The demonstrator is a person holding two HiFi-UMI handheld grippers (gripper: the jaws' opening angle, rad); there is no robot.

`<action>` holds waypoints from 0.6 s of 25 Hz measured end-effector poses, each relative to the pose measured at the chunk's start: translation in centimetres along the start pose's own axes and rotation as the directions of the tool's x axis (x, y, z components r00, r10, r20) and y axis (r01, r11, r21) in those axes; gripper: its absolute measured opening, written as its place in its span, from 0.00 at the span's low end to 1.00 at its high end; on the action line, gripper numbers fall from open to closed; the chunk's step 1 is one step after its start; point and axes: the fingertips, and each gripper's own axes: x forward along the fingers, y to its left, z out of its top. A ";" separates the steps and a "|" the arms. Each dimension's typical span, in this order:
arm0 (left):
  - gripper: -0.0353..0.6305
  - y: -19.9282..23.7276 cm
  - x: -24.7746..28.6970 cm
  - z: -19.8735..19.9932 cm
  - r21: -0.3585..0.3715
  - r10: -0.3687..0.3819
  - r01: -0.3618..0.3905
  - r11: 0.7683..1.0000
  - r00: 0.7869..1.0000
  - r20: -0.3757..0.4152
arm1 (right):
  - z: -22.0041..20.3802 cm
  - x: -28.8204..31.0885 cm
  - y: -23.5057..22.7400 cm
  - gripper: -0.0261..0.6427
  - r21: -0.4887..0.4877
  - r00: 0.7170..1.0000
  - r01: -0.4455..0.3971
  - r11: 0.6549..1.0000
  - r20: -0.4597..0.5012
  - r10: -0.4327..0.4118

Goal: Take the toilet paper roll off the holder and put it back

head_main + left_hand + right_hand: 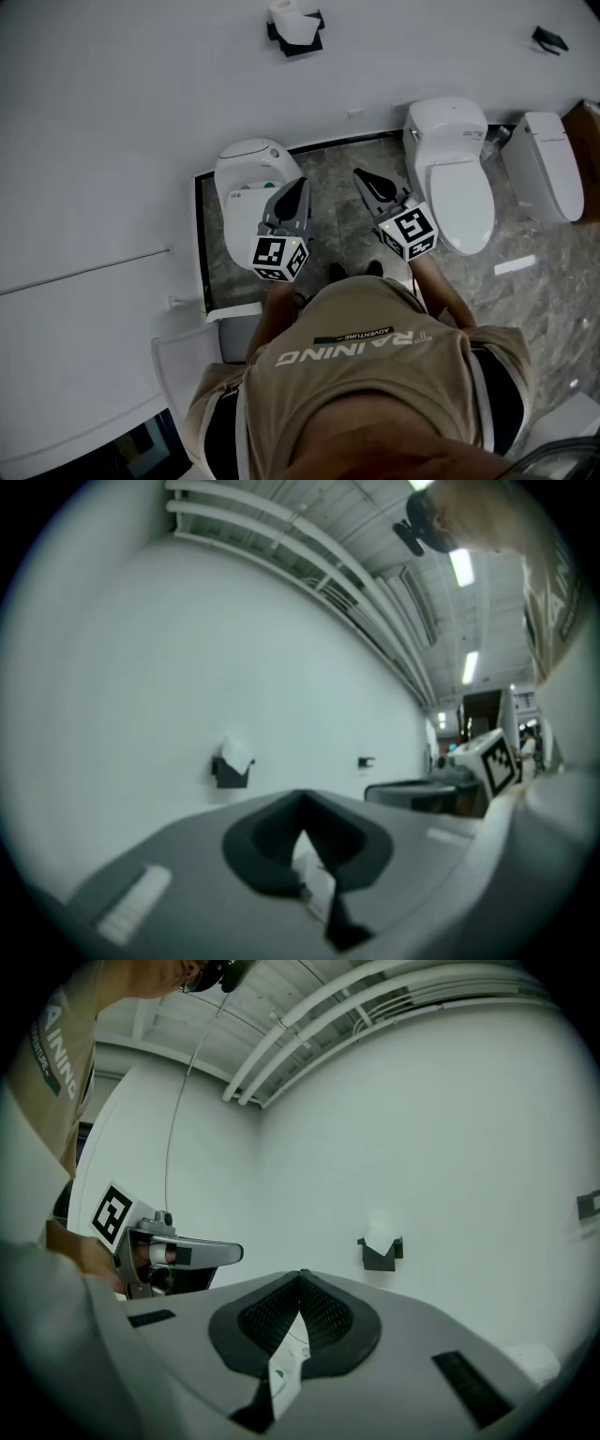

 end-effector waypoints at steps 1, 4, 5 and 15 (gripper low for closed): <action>0.06 0.5 -0.2 0.0 0.000 0.008 -0.008 1.000 1.000 0.003 | 0.1 0.1 0.3 0.06 -0.001 1.000 -0.002 1.000 0.005 0.002; 0.06 1.7 -0.6 -0.3 -0.018 0.024 -0.024 1.000 1.000 0.008 | 0.2 0.4 0.7 0.06 -0.001 1.000 0.001 1.000 0.010 -0.001; 0.06 1.8 -0.8 -0.5 -0.024 0.025 -0.025 0.999 1.000 0.005 | 0.1 0.4 0.8 0.06 0.002 1.000 0.002 1.000 0.006 -0.002; 0.06 1.5 -3.0 -0.6 0.005 0.015 -0.015 1.000 1.000 -0.014 | 0.9 0.8 3.2 0.06 0.022 1.000 -0.016 1.000 0.002 0.016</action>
